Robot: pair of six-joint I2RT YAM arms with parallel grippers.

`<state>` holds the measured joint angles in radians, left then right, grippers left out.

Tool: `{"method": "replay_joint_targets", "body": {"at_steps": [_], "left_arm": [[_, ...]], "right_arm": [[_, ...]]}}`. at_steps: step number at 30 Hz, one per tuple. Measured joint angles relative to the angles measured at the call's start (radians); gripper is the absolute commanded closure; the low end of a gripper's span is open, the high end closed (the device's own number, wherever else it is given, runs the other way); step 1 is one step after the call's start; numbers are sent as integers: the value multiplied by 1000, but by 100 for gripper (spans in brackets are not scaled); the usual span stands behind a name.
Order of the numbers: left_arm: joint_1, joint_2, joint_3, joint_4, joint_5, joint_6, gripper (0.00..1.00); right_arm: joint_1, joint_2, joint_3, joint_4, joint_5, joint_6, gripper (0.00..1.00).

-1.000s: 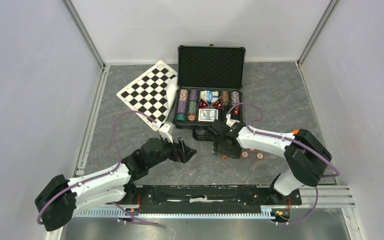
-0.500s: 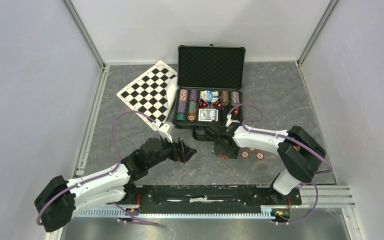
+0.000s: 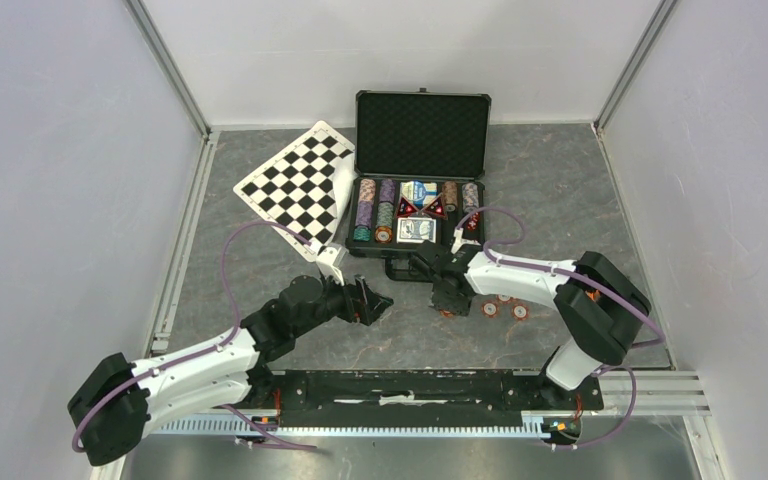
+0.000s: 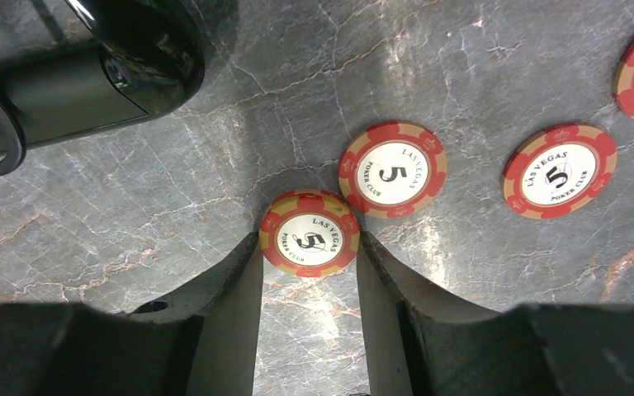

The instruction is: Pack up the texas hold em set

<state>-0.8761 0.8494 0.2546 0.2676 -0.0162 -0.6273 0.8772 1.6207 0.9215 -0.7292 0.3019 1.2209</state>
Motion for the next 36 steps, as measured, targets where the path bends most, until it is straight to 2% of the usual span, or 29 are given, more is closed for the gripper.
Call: {"method": "replay_joint_targets", "body": {"at_steps": [8,16,29,36], "left_arm": [[0,-1,0,0,0,0,7],[0,2,0,0,0,0,7],[0,13,0,1,0,0,7],[0,25,0,3,0,0,7]], "right_arm": [[0,-3,19,-32,31,-37,76],[-14,-79,39,-50,47,-75,75],[-152,-98,-43,-13,30,-154,69],[-179,-98,-84,37,-5,-181,68]]}}
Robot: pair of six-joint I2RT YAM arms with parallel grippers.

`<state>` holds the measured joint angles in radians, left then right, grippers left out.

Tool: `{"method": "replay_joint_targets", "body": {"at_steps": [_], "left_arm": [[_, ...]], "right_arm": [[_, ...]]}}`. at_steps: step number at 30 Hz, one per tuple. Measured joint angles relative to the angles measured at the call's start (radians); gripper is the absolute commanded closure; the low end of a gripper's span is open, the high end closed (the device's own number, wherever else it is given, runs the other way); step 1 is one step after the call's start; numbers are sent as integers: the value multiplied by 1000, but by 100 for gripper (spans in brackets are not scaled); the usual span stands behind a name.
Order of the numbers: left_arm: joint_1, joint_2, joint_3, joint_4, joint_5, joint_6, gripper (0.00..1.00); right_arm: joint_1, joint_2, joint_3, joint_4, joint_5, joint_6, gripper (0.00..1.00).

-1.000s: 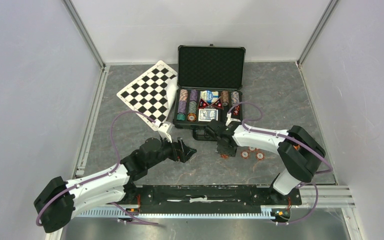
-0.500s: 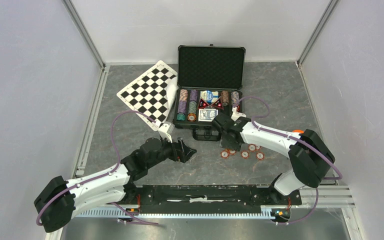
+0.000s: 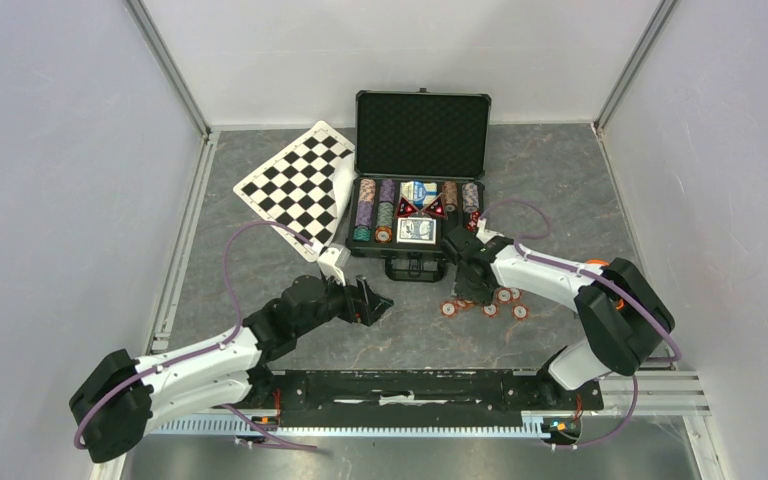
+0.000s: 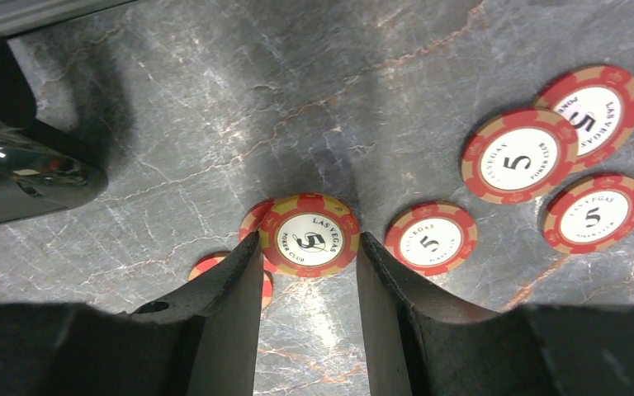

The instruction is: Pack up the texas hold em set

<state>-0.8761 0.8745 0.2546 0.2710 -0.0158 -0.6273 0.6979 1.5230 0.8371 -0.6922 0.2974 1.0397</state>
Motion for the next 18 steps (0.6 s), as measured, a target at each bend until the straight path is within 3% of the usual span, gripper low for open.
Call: {"method": "replay_joint_targets", "body": {"at_steps": [11,16,18], "left_arm": [[0,3,0,9,0,0,7],[0,5,0,15,0,0,7],[0,5,0,15,0,0,7]], "right_arm": [[0,-1,-13,49,-47,-17,61],[0,-4,-19,58,-55,-18,45],[0,-4,-19,62,-59,-21,44]]}}
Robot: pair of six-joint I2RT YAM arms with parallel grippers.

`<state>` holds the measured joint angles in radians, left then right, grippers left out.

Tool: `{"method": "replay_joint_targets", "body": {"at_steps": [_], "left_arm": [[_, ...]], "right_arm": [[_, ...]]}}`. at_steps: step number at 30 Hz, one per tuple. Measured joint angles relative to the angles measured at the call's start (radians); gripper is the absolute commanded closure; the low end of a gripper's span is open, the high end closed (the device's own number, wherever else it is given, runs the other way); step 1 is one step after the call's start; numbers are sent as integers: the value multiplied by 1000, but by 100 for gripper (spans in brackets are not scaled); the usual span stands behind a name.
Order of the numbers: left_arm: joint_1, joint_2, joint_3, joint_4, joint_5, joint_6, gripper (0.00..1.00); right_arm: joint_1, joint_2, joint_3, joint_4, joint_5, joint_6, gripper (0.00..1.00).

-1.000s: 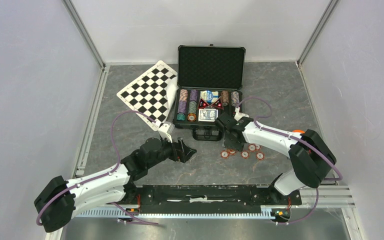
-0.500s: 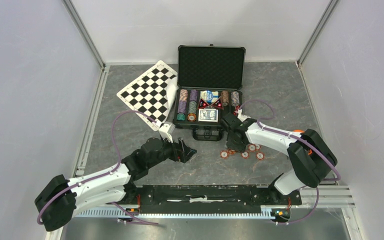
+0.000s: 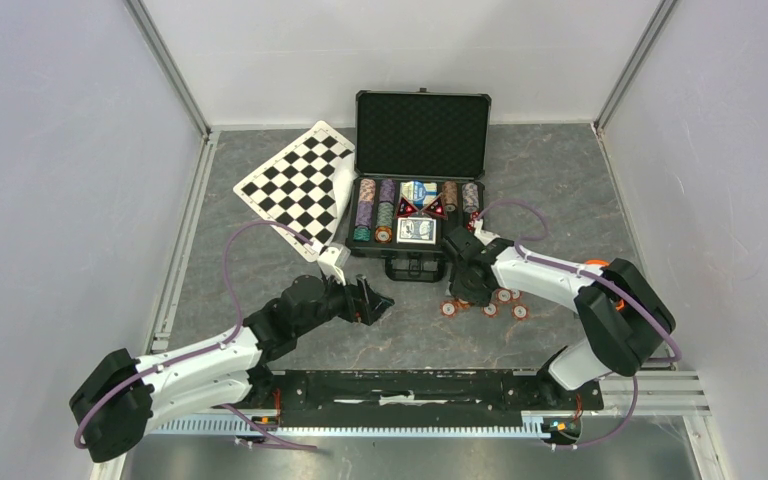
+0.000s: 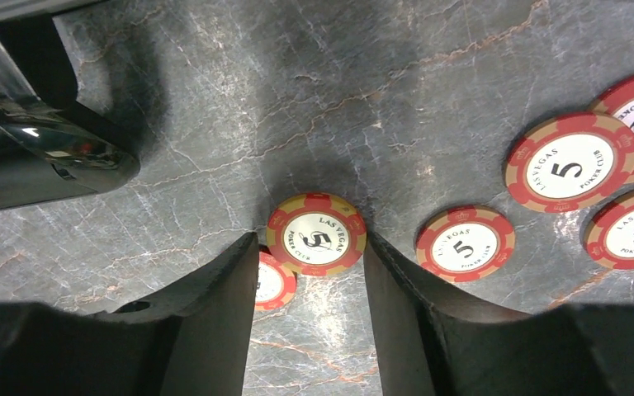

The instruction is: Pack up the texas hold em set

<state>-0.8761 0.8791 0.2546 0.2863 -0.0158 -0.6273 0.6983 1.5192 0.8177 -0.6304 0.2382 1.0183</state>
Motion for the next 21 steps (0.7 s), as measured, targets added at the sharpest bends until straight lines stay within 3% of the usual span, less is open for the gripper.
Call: {"method": "replay_joint_targets", "body": {"at_steps": [4,13,21], "left_arm": [[0,0,0,0,0,0,7],[0,0,0,0,0,0,7],[0,0,0,0,0,0,7]], "right_arm": [[0,-6,-3,8,-3,-3,39],[-5,-50,-6,-47,24,-11,39],[-51,-202,-71,-92,55,-35,38]]}}
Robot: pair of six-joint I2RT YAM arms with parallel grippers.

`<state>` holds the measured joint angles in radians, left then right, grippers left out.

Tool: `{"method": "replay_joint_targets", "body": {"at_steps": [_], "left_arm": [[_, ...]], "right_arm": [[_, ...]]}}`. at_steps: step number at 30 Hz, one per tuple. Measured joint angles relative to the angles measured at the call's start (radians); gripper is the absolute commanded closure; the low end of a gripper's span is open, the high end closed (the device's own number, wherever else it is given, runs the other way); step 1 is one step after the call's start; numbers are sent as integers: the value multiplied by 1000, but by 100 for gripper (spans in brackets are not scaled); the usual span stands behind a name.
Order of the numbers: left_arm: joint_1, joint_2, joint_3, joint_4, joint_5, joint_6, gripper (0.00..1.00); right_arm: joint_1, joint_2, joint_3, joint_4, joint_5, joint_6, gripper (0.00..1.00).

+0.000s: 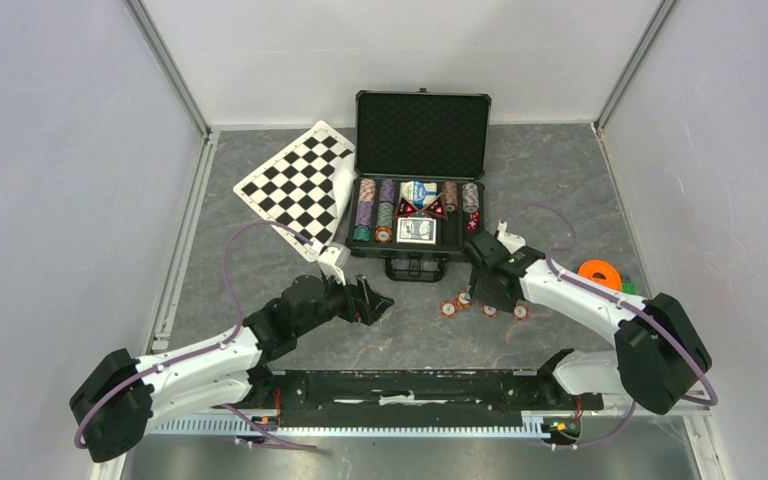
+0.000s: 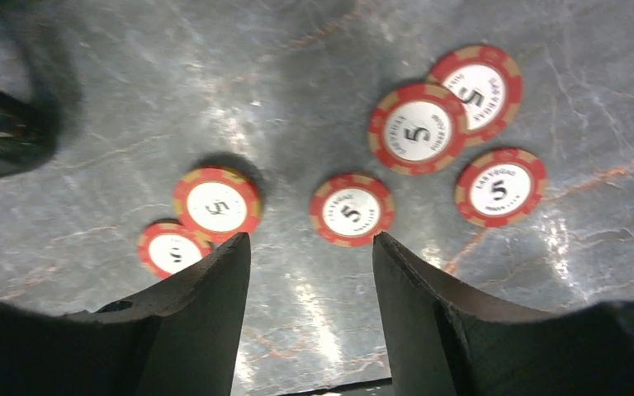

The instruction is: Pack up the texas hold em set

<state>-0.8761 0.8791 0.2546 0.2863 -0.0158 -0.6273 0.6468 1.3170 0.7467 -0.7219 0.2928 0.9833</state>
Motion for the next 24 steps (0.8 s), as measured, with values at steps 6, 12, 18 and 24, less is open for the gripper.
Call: {"method": "replay_joint_targets", "body": {"at_steps": [6,12,18,24], "left_arm": [[0,3,0,0,0,0,7],[0,5,0,0,0,0,7],[0,5,0,0,0,0,7],[0,5,0,0,0,0,7]], "right_arm": [[-52,-37,-84,-3,-5,-35,33],[-73,-37,-105,21,-24,-69,33],[-73,-6,-102,42,-31,-91,35],[-79,26,-82,60,-38,-100,41]]}}
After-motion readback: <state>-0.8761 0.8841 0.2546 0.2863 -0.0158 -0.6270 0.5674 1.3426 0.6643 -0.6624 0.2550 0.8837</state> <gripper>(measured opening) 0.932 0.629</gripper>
